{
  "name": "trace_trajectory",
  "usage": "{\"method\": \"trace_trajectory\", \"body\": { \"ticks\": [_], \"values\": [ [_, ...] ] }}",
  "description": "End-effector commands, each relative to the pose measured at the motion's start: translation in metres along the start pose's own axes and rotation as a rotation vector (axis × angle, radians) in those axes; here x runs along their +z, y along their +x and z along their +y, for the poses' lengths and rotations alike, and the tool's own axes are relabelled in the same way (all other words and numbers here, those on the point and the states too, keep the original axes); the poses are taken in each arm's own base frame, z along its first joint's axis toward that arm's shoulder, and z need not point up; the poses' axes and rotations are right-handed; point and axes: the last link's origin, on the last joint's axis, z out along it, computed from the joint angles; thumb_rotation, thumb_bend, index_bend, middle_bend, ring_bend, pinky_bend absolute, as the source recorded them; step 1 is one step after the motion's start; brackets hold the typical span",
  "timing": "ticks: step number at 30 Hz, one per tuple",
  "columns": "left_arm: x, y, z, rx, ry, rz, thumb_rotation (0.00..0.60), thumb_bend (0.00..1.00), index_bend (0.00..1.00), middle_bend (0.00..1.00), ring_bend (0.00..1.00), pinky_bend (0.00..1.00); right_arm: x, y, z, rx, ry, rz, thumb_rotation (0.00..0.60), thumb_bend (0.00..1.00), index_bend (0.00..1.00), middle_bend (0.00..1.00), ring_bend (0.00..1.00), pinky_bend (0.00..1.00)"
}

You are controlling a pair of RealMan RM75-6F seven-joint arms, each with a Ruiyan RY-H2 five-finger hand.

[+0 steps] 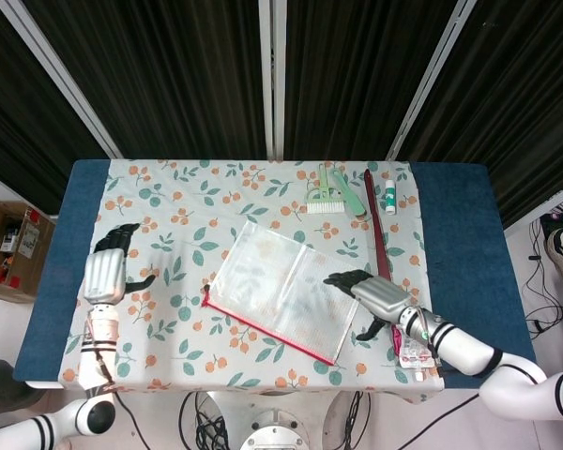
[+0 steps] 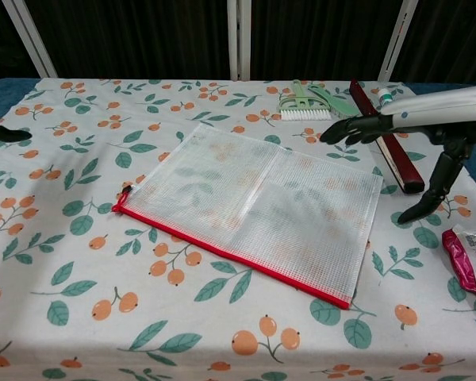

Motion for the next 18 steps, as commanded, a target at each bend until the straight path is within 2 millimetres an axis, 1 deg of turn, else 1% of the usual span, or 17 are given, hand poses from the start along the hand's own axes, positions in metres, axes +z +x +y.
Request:
{"method": "trace_trajectory", "body": {
  "ticks": [1, 3, 4, 7, 10, 16, 18],
  "values": [
    [-0.013, 0.012, -0.031, 0.027, 0.021, -0.020, 0.600, 0.09, 0.16, 0.15, 0.14, 0.23, -0.039, 0.005, 0.047, 0.073, -0.125, 0.222, 0.600, 0.10, 0.00, 0.05, 0.00, 0.00],
    [-0.020, 0.020, -0.044, 0.021, 0.019, -0.017, 0.600, 0.09, 0.18, 0.15, 0.14, 0.22, -0.055, 0.003, 0.060, 0.073, -0.162, 0.293, 0.600, 0.16, 0.00, 0.08, 0.00, 0.00],
    [-0.025, 0.026, -0.052, 0.025, 0.015, -0.016, 0.600, 0.09, 0.19, 0.15, 0.14, 0.22, -0.066, 0.001, 0.069, 0.065, -0.190, 0.343, 0.600, 0.17, 0.00, 0.09, 0.00, 0.00],
    [-0.041, 0.040, -0.072, 0.044, 0.024, 0.005, 0.600, 0.09, 0.20, 0.15, 0.14, 0.22, -0.094, -0.007, 0.089, 0.036, -0.270, 0.459, 0.600, 0.18, 0.00, 0.10, 0.00, 0.00],
    [-0.059, 0.048, -0.084, 0.056, 0.044, 0.025, 0.600, 0.09, 0.21, 0.15, 0.14, 0.22, -0.118, -0.019, 0.102, 0.052, -0.331, 0.527, 0.600, 0.18, 0.00, 0.10, 0.00, 0.00],
    [-0.100, 0.060, -0.098, 0.073, 0.081, 0.038, 0.600, 0.09, 0.22, 0.15, 0.14, 0.21, -0.161, -0.042, 0.115, 0.091, -0.392, 0.616, 0.600, 0.18, 0.00, 0.10, 0.00, 0.00],
    [-0.112, 0.062, -0.099, 0.078, 0.092, 0.042, 0.600, 0.09, 0.22, 0.15, 0.14, 0.21, -0.170, -0.047, 0.117, 0.102, -0.402, 0.642, 0.600, 0.18, 0.00, 0.10, 0.00, 0.00]
  ]
}}
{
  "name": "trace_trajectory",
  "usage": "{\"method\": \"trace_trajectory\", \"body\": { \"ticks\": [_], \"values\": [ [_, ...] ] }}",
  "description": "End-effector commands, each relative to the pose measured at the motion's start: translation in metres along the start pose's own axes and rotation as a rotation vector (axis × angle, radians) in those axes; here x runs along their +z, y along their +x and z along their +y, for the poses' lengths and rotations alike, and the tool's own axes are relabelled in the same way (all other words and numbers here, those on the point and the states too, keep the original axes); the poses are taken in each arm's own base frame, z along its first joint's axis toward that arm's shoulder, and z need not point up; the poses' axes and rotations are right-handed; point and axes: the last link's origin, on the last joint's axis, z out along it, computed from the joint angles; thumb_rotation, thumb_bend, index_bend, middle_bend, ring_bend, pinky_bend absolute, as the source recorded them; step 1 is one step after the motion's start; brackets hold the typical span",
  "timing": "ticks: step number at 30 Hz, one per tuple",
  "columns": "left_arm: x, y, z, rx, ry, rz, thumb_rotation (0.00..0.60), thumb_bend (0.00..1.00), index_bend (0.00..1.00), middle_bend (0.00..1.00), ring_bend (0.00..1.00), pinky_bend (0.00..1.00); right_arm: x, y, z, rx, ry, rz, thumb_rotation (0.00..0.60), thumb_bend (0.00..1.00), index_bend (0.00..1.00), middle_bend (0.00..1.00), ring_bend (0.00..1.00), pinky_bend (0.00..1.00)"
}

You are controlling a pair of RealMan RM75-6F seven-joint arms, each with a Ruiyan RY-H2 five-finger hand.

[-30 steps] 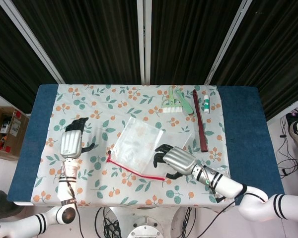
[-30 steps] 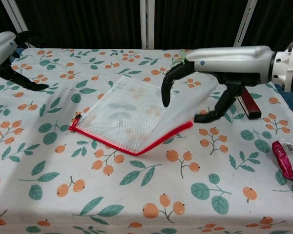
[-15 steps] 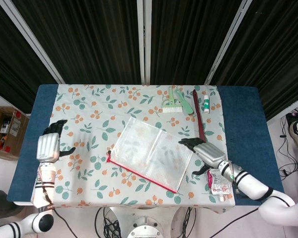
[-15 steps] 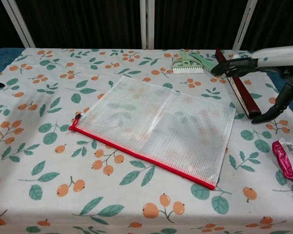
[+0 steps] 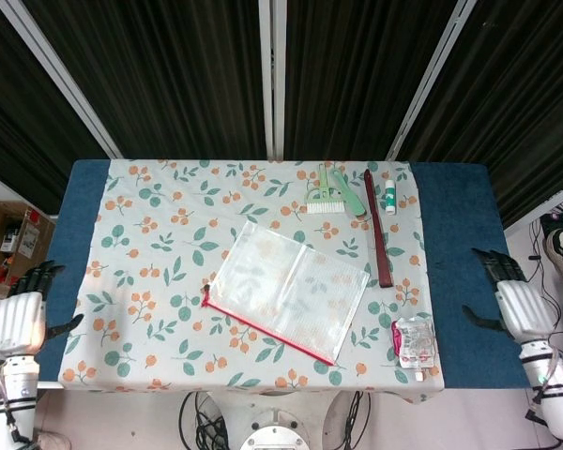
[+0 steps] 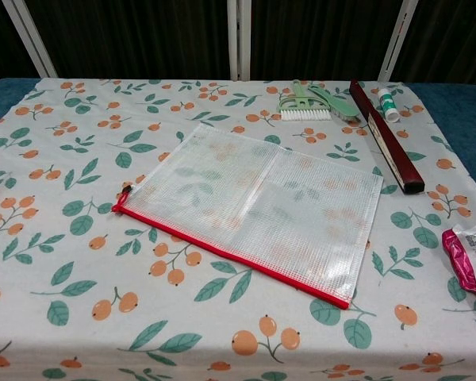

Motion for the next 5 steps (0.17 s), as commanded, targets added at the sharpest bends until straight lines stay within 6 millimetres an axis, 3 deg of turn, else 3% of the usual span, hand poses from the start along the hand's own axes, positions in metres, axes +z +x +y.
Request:
{"method": "trace_trajectory", "body": {
  "ticks": [1, 5],
  "values": [
    [-0.023, 0.006, -0.004, 0.010, 0.010, 0.000, 0.600, 0.09, 0.22, 0.15, 0.14, 0.21, -0.020, 0.001, 0.013, 0.017, -0.023, 0.043, 0.600, 0.18, 0.00, 0.10, 0.00, 0.00],
    [-0.041, 0.010, -0.003, 0.003, 0.013, 0.006, 0.600, 0.09, 0.23, 0.15, 0.14, 0.21, -0.030, 0.002, 0.016, 0.004, -0.011, 0.093, 0.600, 0.18, 0.00, 0.10, 0.00, 0.00]
  ]
}}
